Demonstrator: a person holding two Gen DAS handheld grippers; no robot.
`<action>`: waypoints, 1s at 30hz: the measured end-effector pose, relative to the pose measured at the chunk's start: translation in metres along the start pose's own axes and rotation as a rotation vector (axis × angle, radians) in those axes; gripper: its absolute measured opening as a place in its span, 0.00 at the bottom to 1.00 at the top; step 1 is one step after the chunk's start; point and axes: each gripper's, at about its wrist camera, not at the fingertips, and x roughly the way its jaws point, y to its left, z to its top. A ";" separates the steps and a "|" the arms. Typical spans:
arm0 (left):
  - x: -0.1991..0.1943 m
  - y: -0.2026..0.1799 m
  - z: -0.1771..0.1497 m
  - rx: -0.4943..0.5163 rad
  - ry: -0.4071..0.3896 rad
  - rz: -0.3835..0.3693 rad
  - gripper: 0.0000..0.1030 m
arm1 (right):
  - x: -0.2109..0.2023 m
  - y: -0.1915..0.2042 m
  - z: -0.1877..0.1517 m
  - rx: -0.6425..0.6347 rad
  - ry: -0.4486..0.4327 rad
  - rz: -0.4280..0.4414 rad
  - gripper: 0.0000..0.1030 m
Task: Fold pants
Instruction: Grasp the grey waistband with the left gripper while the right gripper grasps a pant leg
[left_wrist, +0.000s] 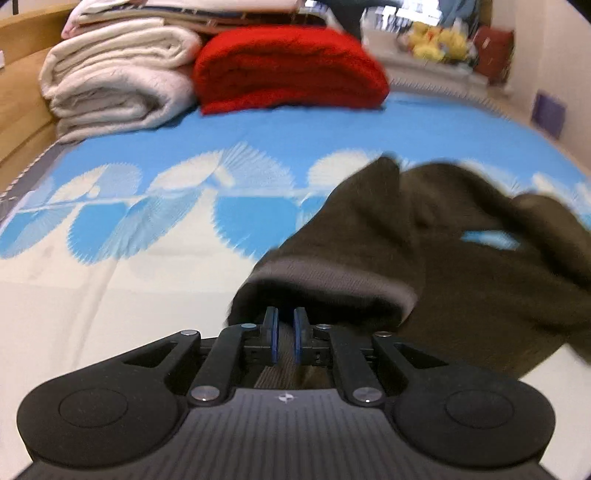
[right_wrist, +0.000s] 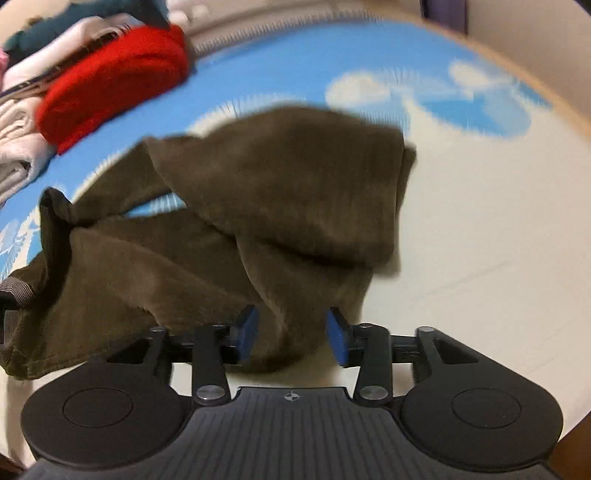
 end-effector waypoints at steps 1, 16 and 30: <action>0.004 -0.004 0.003 0.006 -0.001 -0.022 0.19 | 0.007 -0.002 0.001 0.014 0.021 0.005 0.64; 0.063 -0.080 -0.001 0.464 -0.111 0.023 0.31 | 0.070 0.020 0.016 -0.078 0.184 -0.023 0.31; 0.105 0.108 -0.011 -0.428 0.294 0.087 0.75 | 0.069 0.021 0.020 -0.061 0.149 -0.020 0.22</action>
